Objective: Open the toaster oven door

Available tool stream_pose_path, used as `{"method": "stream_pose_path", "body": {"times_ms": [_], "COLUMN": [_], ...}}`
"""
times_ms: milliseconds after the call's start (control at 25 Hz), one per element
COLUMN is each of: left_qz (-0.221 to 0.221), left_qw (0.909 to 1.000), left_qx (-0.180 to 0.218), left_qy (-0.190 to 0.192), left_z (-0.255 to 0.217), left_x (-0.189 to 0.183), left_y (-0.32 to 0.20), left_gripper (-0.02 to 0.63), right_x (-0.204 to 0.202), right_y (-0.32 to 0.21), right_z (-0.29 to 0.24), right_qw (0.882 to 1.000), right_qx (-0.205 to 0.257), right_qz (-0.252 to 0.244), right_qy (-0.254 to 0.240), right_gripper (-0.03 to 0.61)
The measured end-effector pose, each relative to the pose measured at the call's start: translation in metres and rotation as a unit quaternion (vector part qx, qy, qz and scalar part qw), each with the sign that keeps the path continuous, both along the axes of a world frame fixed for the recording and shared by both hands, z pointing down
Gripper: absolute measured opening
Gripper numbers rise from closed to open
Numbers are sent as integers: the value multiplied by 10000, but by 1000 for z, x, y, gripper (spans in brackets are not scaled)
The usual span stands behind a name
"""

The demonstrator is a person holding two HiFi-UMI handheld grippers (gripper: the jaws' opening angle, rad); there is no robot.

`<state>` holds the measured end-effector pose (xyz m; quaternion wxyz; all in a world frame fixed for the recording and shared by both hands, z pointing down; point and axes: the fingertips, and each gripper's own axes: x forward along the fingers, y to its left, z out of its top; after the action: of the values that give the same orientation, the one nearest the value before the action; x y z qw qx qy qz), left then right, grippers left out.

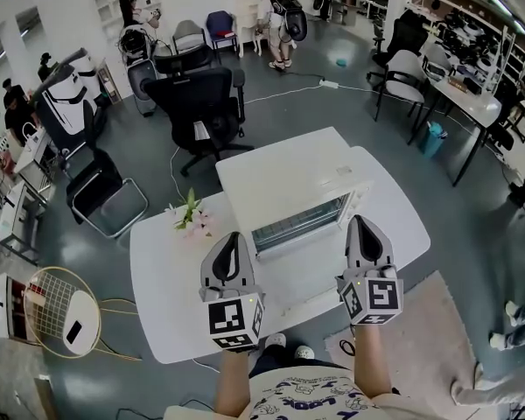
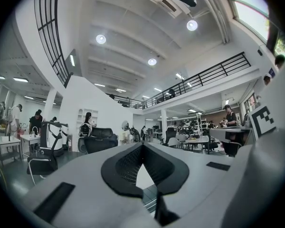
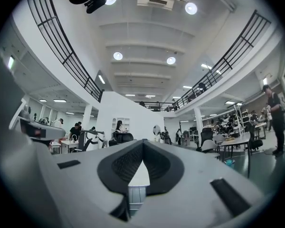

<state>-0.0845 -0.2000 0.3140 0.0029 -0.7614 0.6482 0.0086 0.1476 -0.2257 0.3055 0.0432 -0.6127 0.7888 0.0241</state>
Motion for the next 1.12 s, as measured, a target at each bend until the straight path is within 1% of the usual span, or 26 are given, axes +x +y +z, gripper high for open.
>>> {"method": "stream_pose_path", "body": {"times_ms": [280,560,1120], "left_qz": [-26,-24,-18], "left_qw": [10000,10000,10000], "left_qx": [-1,5,-28], "left_qy": [-5,-31,-22], "left_z": [1,5,0], "left_x": [-10,-15,-7], "left_y": [-6,-10,-13], "left_gripper": [3,3,3], "right_x": [-10,-10,0], "right_y": [-7,-12,-13], "right_z": [2,11,6], "right_qw": [10000,10000,9999], "right_qx": [-12,-58,-94], "right_qz": [-25,11,58], "right_qy": [48,29,25], "right_gripper": [-3,-5,-5]}}
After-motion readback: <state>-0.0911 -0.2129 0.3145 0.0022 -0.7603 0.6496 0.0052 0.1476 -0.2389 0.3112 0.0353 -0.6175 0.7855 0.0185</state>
